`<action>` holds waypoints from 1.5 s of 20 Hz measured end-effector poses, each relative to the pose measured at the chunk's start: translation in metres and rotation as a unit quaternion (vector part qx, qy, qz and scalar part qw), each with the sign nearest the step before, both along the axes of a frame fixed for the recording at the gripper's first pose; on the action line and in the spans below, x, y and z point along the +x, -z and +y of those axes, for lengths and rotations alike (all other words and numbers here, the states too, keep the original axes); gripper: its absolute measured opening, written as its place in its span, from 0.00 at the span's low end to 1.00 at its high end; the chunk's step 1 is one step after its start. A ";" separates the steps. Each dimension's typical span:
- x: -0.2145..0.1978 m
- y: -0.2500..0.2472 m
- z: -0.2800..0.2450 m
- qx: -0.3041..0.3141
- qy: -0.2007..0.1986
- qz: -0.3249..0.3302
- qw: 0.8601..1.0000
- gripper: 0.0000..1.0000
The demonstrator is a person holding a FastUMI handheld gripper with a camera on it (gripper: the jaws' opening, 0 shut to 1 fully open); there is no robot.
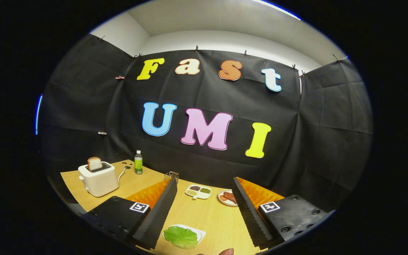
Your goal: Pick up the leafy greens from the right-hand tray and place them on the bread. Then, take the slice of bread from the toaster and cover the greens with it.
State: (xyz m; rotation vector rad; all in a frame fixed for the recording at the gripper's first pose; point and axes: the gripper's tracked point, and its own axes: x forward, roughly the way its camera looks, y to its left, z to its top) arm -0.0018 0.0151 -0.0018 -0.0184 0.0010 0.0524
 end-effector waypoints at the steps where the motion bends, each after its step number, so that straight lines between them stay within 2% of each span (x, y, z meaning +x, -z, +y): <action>1: 0.001 0.003 0.004 0.001 -0.009 0.007 1.000 0.97; 5: 0.008 0.051 0.030 0.020 -0.083 0.097 0.992 0.97; 8: 0.009 0.111 0.047 0.019 -0.151 0.196 0.969 0.98; 11: 0.005 0.176 0.054 -0.031 -0.205 0.270 0.940 0.98; 15: 0.012 0.252 0.061 -0.053 -0.226 0.339 0.912 0.95; 17: 0.022 0.285 0.058 -0.048 -0.222 0.369 0.901 0.88; 20: 0.031 0.329 0.067 -0.024 -0.221 0.416 0.882 0.83; 22: 0.033 0.348 0.072 -0.015 -0.225 0.440 0.869 0.79; 25: 0.031 0.367 0.079 -0.023 -0.236 0.464 0.853 0.68; 27: 0.029 0.381 0.080 -0.037 -0.238 0.482 0.843 0.68; 28: 0.033 0.380 0.078 -0.044 -0.238 0.475 0.846 0.68; 30: 0.032 0.379 0.070 -0.056 -0.234 0.473 0.847 0.58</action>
